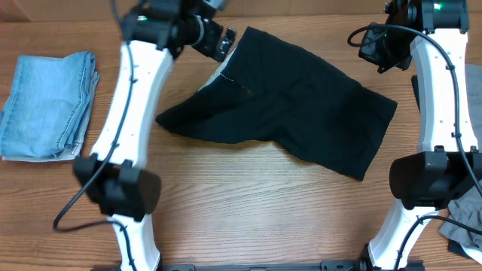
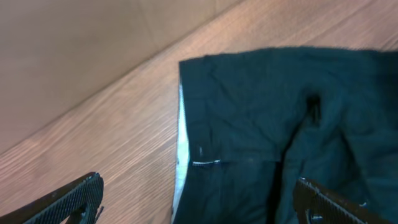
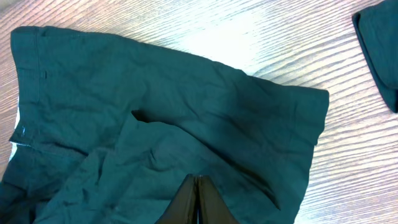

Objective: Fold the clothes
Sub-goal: 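Grasp the shorts' far left corner with the left gripper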

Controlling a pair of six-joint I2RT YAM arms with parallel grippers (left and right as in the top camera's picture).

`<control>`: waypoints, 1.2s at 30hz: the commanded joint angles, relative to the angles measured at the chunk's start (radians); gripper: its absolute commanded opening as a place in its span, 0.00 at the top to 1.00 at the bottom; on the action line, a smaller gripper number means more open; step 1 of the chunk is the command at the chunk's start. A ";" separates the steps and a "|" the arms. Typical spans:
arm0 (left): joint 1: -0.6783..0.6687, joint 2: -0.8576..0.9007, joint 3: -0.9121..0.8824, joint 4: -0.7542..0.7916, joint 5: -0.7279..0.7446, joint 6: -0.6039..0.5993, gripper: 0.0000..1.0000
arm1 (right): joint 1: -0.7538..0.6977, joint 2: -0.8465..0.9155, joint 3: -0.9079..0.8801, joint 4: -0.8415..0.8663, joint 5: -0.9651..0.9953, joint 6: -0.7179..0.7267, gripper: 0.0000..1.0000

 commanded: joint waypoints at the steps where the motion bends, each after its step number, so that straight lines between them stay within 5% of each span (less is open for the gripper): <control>1: -0.020 0.100 0.040 0.090 0.075 0.045 0.00 | 0.003 0.006 0.000 0.005 0.006 0.004 0.96; 4: -0.034 0.144 0.040 0.162 0.102 0.114 0.04 | 0.003 0.006 0.000 0.010 0.006 0.004 0.96; 7: -0.066 0.218 0.040 0.290 0.087 0.124 0.60 | 0.003 0.006 0.000 0.006 0.006 0.005 0.96; 16: -0.127 0.428 0.040 0.528 0.011 0.128 0.95 | 0.003 0.006 0.000 -0.002 0.023 0.004 0.96; 36: -0.082 0.565 0.039 0.516 -0.046 0.123 0.96 | 0.003 0.006 0.000 -0.092 0.024 0.013 0.96</control>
